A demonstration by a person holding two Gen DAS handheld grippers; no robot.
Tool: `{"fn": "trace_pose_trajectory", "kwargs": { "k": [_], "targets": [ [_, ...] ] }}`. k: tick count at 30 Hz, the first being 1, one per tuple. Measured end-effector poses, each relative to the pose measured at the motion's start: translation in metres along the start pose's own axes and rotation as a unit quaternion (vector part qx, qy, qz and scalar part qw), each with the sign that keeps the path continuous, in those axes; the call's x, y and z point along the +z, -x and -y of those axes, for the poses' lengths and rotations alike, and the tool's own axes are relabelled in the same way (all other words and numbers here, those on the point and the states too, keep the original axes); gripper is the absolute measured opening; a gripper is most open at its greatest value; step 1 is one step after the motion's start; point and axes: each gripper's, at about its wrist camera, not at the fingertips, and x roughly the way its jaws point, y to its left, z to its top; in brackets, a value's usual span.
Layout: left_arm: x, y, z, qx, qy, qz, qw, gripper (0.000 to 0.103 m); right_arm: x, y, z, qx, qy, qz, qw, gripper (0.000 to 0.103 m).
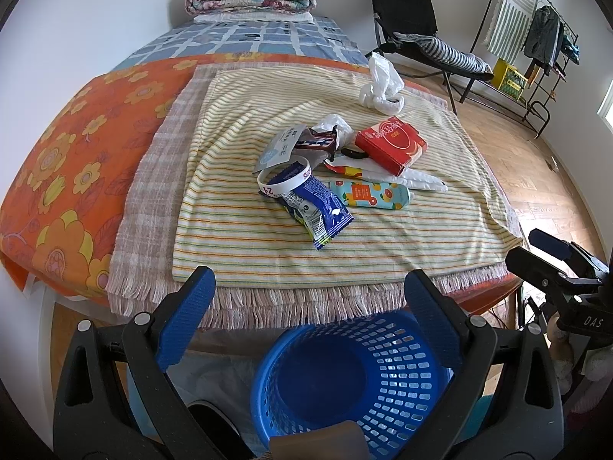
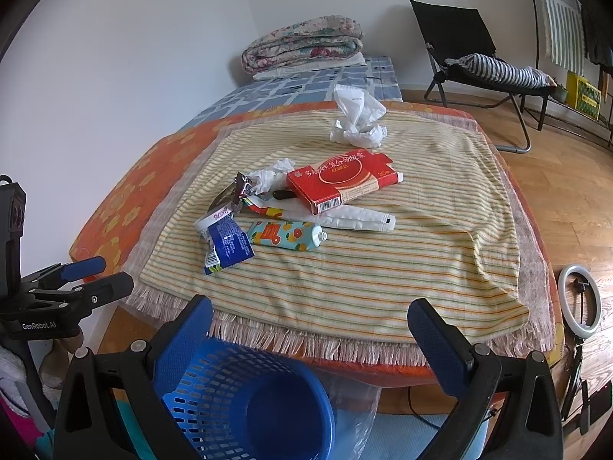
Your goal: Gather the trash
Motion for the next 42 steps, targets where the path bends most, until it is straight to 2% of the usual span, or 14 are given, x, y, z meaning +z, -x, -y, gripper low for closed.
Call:
{"fn": "trace_pose_trajectory", "kwargs": {
  "k": [22,34,42],
  "targets": [
    [0.001,0.000,0.000,0.000,0.000,-0.002,1.0000,0.101,0.000,-0.002,0.001,0.004,-0.006,-0.006,1.000,0.103],
    [-0.003,-0.003,-0.004,0.007,0.002,0.001,1.0000,0.101,0.004,-0.011,0.006,-0.008,-0.024,-0.029,0.999,0.103],
    [0.014,-0.003,-0.013,0.023,-0.002,0.011,0.9997,0.101,0.011,-0.011,0.014,0.011,-0.043,-0.008,0.999,0.103]
  ]
}}
